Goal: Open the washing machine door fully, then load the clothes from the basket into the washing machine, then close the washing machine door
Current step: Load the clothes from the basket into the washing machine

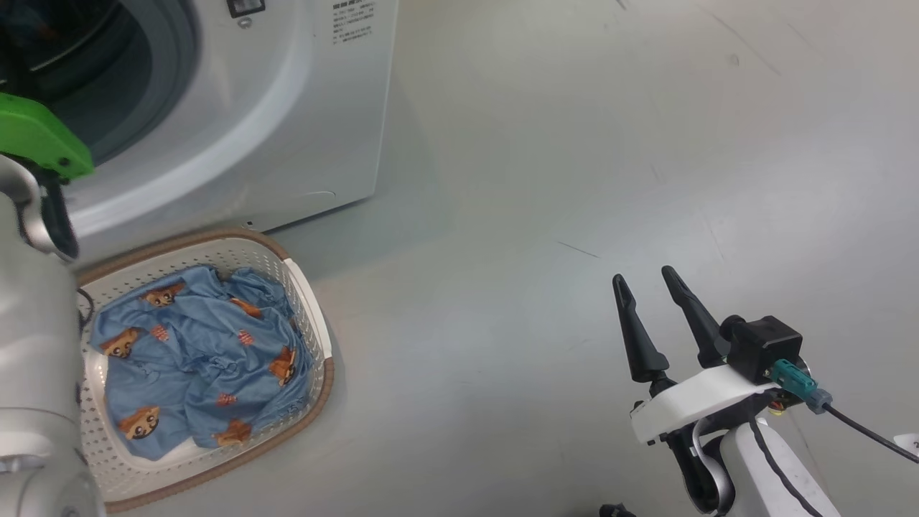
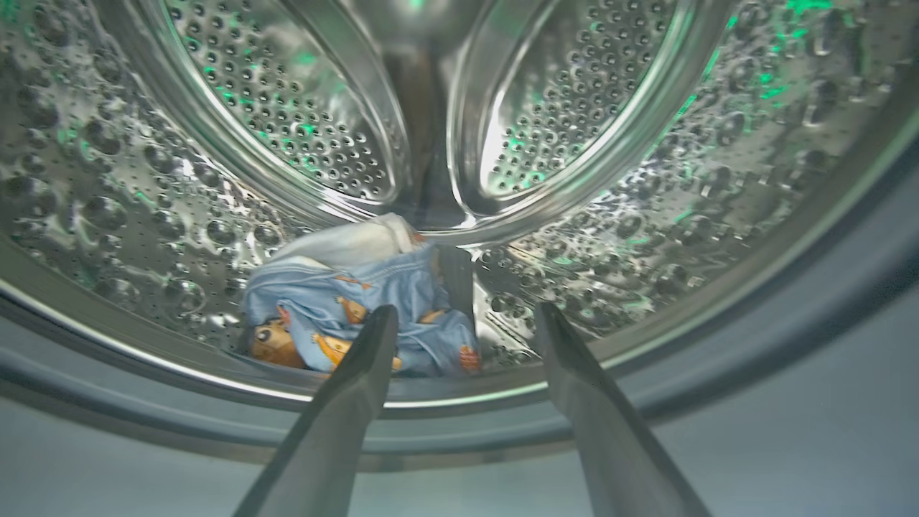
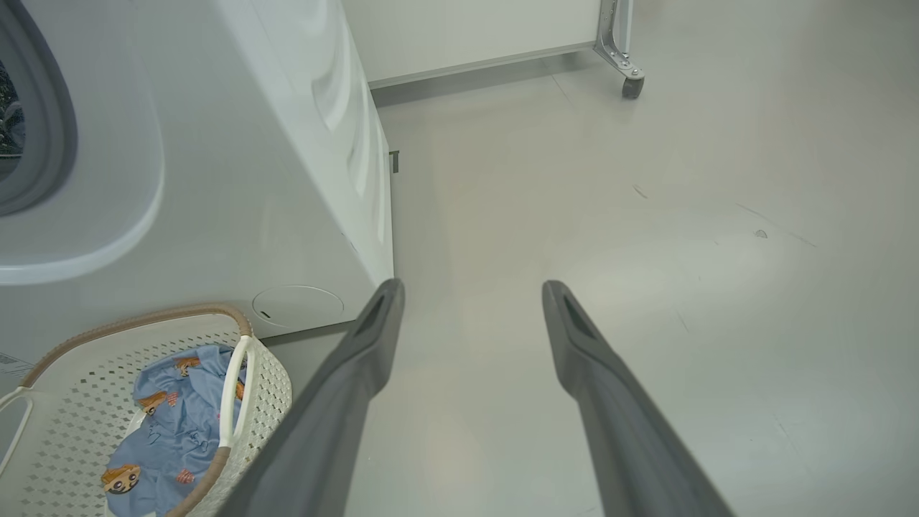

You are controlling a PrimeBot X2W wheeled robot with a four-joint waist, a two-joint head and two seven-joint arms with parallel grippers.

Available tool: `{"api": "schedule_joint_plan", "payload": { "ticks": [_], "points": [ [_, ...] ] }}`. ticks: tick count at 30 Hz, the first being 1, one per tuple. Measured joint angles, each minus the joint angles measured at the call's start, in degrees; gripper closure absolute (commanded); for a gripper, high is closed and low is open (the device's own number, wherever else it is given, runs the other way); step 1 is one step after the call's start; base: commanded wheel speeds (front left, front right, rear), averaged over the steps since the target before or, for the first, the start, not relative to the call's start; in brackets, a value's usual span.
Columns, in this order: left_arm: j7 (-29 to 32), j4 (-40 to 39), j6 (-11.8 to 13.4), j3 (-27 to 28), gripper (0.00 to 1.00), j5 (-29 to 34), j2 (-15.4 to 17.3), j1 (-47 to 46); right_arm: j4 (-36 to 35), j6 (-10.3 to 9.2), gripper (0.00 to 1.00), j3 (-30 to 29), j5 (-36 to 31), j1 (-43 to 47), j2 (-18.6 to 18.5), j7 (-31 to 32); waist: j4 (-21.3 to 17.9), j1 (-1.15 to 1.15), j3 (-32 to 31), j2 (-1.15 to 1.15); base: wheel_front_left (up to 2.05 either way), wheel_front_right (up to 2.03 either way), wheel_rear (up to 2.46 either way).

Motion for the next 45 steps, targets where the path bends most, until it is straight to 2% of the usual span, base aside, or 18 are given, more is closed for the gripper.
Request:
{"api": "schedule_joint_plan", "payload": {
  "ticks": [6,13,16,26,45],
  "points": [
    [-0.1,0.1,-1.5,-1.4,0.00,-0.3,-4.3,5.3,1.3,0.02,0.00,-2.6,-1.3,1.8,-0.1,0.0,2.6,0.00,-4.4,0.00,0.00,0.00,0.00],
    [-0.2,-3.1,-2.5,-0.4,0.00,-2.0,-6.6,12.8,1.5,0.60,0.00,-4.2,-3.5,2.7,-0.2,0.0,6.1,0.00,-9.5,0.00,0.00,0.00,0.00],
    [-0.2,-5.4,-2.7,0.0,0.00,-2.2,-7.4,20.0,1.4,1.18,0.00,-4.4,-4.7,2.8,-0.2,0.0,7.8,0.00,-12.4,0.00,0.00,0.00,0.00],
    [-0.2,-15.3,-4.8,-3.7,0.00,-0.8,-8.4,33.0,1.4,1.87,0.00,-5.9,-6.3,6.5,-0.6,0.0,11.3,-0.01,-19.0,0.00,0.00,0.00,0.00],
    [-0.2,-35.3,-4.1,-2.3,0.00,-2.0,-8.7,57.2,0.6,2.44,0.00,-7.4,-7.7,12.2,-0.8,0.0,15.1,-0.01,-28.7,0.00,0.00,0.00,0.00]
  ]
}}
